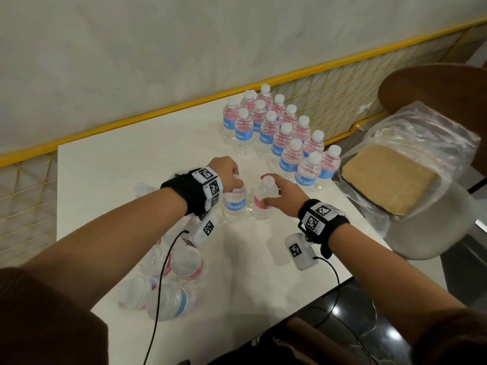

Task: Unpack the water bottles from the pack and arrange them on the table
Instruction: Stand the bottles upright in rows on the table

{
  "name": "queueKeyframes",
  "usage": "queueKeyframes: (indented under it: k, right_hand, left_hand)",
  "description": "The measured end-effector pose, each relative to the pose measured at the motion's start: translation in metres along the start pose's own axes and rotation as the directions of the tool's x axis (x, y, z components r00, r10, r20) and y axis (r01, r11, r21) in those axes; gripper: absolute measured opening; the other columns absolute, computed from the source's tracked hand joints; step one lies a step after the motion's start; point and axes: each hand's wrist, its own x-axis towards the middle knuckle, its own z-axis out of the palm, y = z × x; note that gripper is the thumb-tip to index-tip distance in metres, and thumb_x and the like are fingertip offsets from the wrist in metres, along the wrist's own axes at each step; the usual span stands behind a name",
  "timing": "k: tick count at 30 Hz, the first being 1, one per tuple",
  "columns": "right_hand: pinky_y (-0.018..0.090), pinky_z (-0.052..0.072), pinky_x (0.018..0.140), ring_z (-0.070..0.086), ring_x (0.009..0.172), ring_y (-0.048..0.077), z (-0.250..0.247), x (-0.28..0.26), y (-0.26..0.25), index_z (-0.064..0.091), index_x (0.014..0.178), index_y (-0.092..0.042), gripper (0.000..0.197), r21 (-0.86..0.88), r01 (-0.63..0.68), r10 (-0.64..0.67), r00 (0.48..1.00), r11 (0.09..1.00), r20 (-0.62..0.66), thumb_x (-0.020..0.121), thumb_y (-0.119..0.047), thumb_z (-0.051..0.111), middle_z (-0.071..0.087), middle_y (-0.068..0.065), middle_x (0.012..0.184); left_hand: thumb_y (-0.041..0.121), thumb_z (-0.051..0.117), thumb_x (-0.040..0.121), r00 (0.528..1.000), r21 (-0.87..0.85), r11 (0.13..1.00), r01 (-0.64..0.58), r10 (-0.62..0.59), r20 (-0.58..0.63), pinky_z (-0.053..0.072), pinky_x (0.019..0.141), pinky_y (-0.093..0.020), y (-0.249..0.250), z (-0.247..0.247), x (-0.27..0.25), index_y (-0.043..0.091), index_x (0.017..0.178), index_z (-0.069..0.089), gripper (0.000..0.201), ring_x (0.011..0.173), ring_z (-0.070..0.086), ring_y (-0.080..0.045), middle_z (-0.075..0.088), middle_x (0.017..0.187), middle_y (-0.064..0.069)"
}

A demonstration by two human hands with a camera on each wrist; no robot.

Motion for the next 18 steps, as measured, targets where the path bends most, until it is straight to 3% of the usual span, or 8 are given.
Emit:
queueKeyframes:
  k: [5, 8, 12, 15, 18]
  right_hand:
    - [0.029, 0.04, 0.084, 0.051, 0.117, 0.025, -0.01, 0.015, 0.0, 0.034, 0.138, -0.022, 0.07, 0.022, -0.052, 0.053, 0.996, 0.998, -0.073, 0.08, -0.023, 0.071, 0.053, 0.003, 0.128]
    - [0.034, 0.044, 0.091, 0.05, 0.118, 0.026, -0.011, 0.021, 0.001, 0.033, 0.138, -0.02, 0.074, 0.044, -0.073, 0.078, 0.988, 0.996, -0.133, 0.077, -0.028, 0.074, 0.051, 0.005, 0.131]
    - [0.042, 0.045, 0.1, 0.05, 0.119, 0.026, -0.015, 0.032, 0.005, 0.037, 0.139, -0.029, 0.075, 0.027, -0.04, 0.043, 0.992, 0.999, -0.118, 0.074, -0.032, 0.075, 0.05, 0.005, 0.133]
    - [0.037, 0.044, 0.101, 0.052, 0.12, 0.022, -0.022, 0.04, 0.002, 0.035, 0.142, -0.028, 0.068, 0.064, -0.021, 0.026, 0.997, 0.998, -0.077, 0.083, -0.021, 0.067, 0.052, 0.001, 0.135]
    - [0.042, 0.044, 0.102, 0.051, 0.123, 0.025, -0.024, 0.051, -0.004, 0.031, 0.143, -0.025, 0.064, 0.045, 0.0, 0.003, 0.998, 0.999, -0.059, 0.087, -0.02, 0.061, 0.051, 0.002, 0.137]
  left_hand:
    - [0.021, 0.062, 0.084, 0.994, -0.018, 1.0, -0.003, 0.001, -0.109, 0.046, 0.075, -0.03, 0.012, -0.001, 0.031, -0.003, 0.098, 0.068, 0.028, 0.097, 0.063, -0.032, 0.065, 0.089, -0.015]
    - [0.024, 0.061, 0.086, 0.987, 0.014, 1.0, -0.013, 0.015, -0.159, 0.042, 0.077, -0.029, 0.014, -0.004, 0.05, 0.0, 0.105, 0.064, 0.031, 0.103, 0.06, -0.033, 0.065, 0.107, -0.017]
    - [0.038, 0.068, 0.083, 0.999, 0.022, 1.0, -0.018, 0.019, -0.044, 0.043, 0.083, -0.03, 0.009, -0.007, 0.069, 0.012, 0.123, 0.051, 0.051, 0.109, 0.058, -0.03, 0.059, 0.121, -0.01]
    - [0.03, 0.066, 0.086, 0.999, 0.005, 0.999, -0.049, 0.049, -0.023, 0.044, 0.086, -0.032, 0.012, -0.01, 0.078, 0.009, 0.128, 0.048, 0.049, 0.109, 0.058, -0.032, 0.057, 0.124, -0.014]
    - [0.021, 0.064, 0.088, 0.996, -0.016, 0.997, -0.074, 0.073, -0.056, 0.04, 0.093, -0.031, 0.014, -0.014, 0.086, 0.009, 0.13, 0.049, 0.046, 0.117, 0.052, -0.031, 0.055, 0.129, -0.013]
